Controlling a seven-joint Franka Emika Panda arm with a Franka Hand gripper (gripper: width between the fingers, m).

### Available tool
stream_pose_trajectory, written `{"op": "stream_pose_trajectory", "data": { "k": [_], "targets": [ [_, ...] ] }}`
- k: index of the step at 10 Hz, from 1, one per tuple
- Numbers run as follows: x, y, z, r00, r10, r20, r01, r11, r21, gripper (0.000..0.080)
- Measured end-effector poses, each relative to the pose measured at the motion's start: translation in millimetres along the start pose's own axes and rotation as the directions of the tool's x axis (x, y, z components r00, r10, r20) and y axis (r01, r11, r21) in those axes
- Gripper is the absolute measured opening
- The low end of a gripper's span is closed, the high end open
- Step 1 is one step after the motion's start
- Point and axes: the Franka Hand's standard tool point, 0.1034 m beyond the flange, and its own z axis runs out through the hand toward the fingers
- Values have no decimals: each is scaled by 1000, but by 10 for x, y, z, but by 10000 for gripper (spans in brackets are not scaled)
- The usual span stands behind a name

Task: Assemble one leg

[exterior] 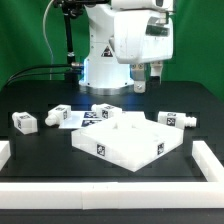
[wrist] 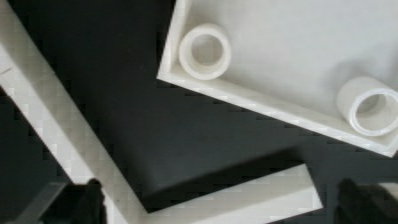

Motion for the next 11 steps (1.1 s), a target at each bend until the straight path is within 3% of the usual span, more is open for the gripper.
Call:
{"op": "stream_pose_trajectory", "data": {
  "k": [6, 8, 10, 11],
  "targets": [
    [-40, -3, 47, 1000, -2, 2, 2, 1000, 0, 649],
    [-339, -46, 335, 1000, -14, 7, 14, 1000, -5, 649],
    [-592, -2, 728, 1000, -18, -10, 18, 999, -35, 649],
    [-711, 28, 802, 998, -65, -7, 65, 997, -29, 649]
  ]
}}
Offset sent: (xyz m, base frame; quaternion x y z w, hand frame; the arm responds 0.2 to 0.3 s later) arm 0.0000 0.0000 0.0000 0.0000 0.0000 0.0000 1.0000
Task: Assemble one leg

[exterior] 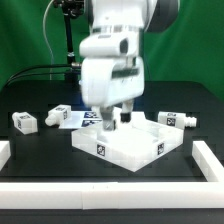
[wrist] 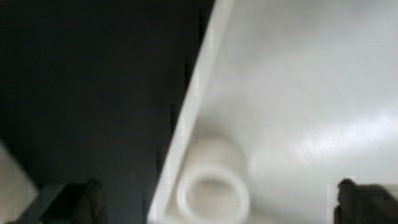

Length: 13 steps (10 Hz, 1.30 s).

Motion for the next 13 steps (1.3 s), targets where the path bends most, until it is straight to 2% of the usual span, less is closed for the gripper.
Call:
{"op": "stream_pose_trajectory", "data": {
  "k": [4, 6, 8, 9, 13],
  "targets": [
    [-10, -26, 37, 999, 38, 1, -38, 999, 7, 649],
    [-69, -116, 281, 993, 114, 21, -115, 993, 37, 649],
    [-76, -155, 385, 974, 221, 55, -225, 971, 77, 649],
    [-46, -149, 406, 971, 230, 63, -235, 968, 87, 649],
    [-51, -151, 413, 971, 229, 64, -234, 968, 89, 649]
  ]
}}
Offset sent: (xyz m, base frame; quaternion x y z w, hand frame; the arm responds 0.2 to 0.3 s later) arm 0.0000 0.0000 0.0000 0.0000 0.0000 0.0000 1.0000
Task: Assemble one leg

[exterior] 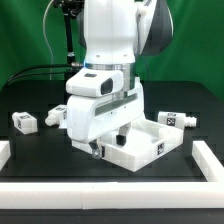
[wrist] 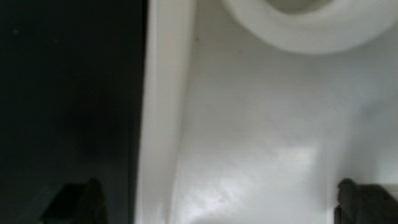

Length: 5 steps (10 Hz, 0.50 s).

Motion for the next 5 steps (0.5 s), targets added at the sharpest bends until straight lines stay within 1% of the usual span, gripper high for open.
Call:
{"op": "stream_pose_trajectory", "data": {
  "k": [1, 3, 4, 5],
  "targets": [
    [-1, -12, -7, 998, 55, 32, -56, 998, 35, 649],
    [36, -2, -15, 993, 80, 89, -88, 992, 90, 649],
    [44, 10, -15, 993, 80, 86, -87, 992, 87, 649],
    [41, 7, -12, 993, 80, 87, -87, 992, 87, 548]
  ]
}}
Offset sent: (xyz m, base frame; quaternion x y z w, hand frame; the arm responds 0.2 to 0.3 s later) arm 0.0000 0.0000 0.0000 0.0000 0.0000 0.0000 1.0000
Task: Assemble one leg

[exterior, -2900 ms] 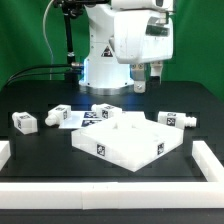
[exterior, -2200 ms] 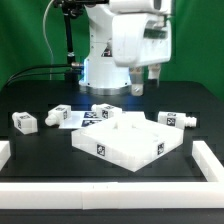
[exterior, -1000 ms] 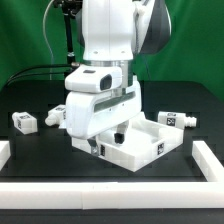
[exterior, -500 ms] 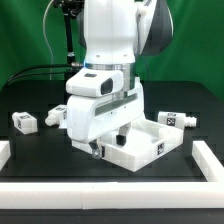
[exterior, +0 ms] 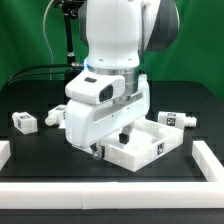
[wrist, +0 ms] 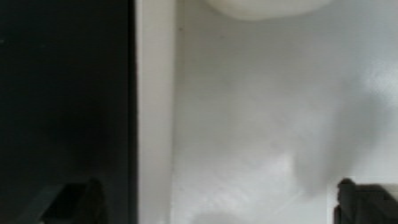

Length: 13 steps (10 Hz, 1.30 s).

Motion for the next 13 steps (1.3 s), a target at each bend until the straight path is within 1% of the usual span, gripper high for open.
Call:
{"op": "stream_pose_trajectory", "data": {
  "k": [1, 2, 3, 4, 5, 6, 7, 8, 9, 10, 13],
  "targets": [
    [0, 0, 0, 1000, 0, 0, 0, 1000, 0, 548],
    [0, 0, 1, 1000, 0, 0, 0, 1000, 0, 365],
    [-1, 0, 1, 1000, 0, 0, 0, 1000, 0, 229],
    [-1, 0, 1, 1000, 0, 0, 0, 1000, 0, 229],
    [-4, 14, -5, 1000, 11, -1, -11, 1000, -1, 65],
    [-26, 102, -39, 998, 63, -4, -63, 998, -12, 53],
    [-57, 187, -70, 988, 156, -3, -156, 988, -19, 53],
    [-95, 258, -86, 969, 245, 8, -245, 969, -15, 53],
    [-170, 319, -65, 945, 322, 63, -324, 946, 28, 53],
    [-152, 410, -61, 941, 333, 69, -335, 942, 28, 53],
    [-142, 400, -51, 942, 328, 66, -331, 943, 27, 54]
  ]
}}
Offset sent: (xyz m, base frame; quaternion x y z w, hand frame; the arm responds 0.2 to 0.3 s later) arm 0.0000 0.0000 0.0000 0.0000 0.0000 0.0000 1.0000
